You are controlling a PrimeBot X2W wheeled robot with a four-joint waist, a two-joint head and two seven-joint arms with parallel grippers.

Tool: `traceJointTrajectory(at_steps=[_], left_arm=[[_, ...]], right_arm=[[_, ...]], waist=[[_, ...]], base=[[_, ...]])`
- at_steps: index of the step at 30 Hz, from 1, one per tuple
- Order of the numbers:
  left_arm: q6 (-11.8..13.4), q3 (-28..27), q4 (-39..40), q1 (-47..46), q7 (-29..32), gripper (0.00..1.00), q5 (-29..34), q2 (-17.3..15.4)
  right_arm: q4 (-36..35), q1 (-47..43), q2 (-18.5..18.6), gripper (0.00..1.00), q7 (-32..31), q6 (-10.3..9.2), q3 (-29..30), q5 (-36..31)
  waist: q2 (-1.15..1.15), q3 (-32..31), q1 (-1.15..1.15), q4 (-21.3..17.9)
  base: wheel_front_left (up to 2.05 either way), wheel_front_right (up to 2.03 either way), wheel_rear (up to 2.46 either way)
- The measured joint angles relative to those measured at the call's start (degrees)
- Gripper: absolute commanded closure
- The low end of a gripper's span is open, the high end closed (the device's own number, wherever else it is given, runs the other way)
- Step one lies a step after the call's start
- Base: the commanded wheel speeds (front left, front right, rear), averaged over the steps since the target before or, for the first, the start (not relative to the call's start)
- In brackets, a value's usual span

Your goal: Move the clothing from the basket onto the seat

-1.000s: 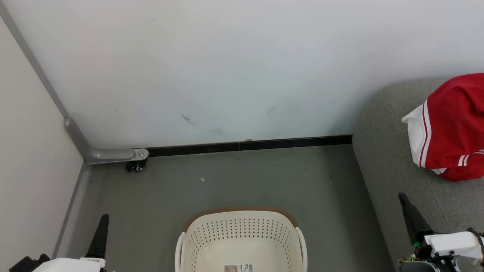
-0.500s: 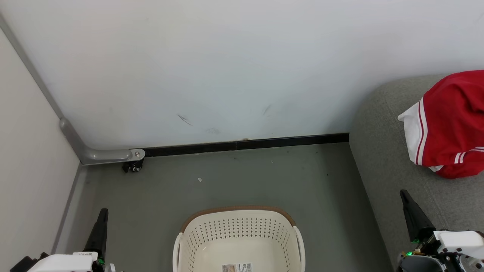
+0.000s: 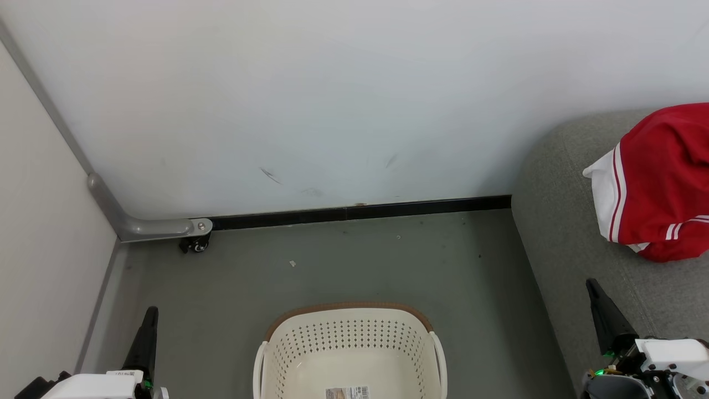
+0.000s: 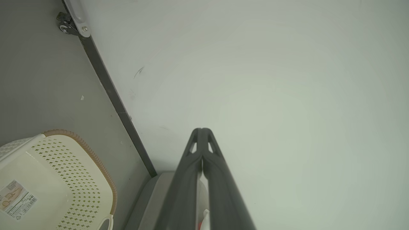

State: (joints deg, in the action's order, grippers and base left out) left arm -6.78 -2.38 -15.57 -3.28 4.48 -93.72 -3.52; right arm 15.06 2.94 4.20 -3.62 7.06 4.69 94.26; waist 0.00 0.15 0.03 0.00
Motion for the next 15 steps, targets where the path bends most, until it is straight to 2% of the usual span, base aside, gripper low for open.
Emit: traceJointTrajectory(at_steps=[15], left_arm=[[0.0,0.0,-0.1,0.0,0.0,1.00,0.0,0.0]], right_arm=[[0.0,0.0,0.0,1.00,0.0,0.00,0.1,0.0]], waist=[[0.00,0.0,-0.01,0.0]], base=[[0.00,0.00,0.00]])
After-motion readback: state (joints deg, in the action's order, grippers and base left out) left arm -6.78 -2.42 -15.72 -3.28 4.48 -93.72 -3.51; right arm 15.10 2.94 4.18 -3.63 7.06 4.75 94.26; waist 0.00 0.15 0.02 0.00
